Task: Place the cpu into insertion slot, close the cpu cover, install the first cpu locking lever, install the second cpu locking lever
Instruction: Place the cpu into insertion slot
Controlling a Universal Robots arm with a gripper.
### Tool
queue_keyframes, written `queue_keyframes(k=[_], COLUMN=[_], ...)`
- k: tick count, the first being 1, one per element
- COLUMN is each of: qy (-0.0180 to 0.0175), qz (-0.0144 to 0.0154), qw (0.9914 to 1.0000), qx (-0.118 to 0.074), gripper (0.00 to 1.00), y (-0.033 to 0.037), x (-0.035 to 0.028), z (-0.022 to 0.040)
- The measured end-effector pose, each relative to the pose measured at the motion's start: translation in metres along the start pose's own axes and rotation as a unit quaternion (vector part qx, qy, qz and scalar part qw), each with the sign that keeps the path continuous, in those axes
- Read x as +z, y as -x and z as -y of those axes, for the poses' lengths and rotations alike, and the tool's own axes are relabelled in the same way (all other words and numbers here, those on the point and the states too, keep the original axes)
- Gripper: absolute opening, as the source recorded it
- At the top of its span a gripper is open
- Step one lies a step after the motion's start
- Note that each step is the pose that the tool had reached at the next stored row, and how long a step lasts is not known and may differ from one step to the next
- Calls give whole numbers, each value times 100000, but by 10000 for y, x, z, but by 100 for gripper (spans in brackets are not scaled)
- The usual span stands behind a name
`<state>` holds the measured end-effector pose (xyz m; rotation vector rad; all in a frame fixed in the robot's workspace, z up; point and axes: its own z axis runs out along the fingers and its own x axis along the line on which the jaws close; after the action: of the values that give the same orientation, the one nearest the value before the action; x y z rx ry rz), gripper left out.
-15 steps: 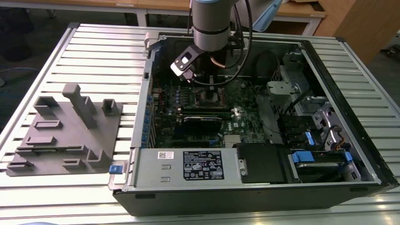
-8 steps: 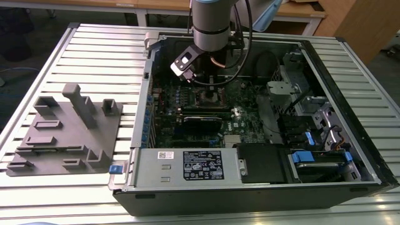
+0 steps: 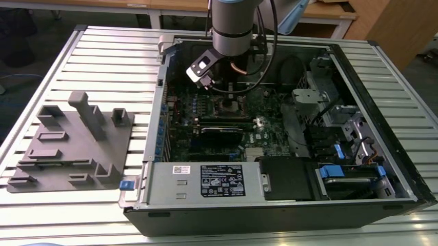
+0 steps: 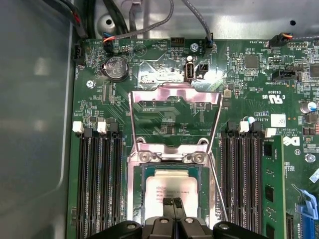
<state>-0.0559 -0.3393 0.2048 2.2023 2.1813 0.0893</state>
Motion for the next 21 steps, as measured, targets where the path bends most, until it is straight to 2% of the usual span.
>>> queue_keyframes(k=[5, 12, 21], qy=[-31, -17, -44], qz=[-9, 88, 133], qw=[100000, 99987, 99986], qx=[178, 1590, 1692], gripper=[11, 11, 11], y=[-1, 0, 2], x=[5, 26, 57], z=[-17, -38, -35])
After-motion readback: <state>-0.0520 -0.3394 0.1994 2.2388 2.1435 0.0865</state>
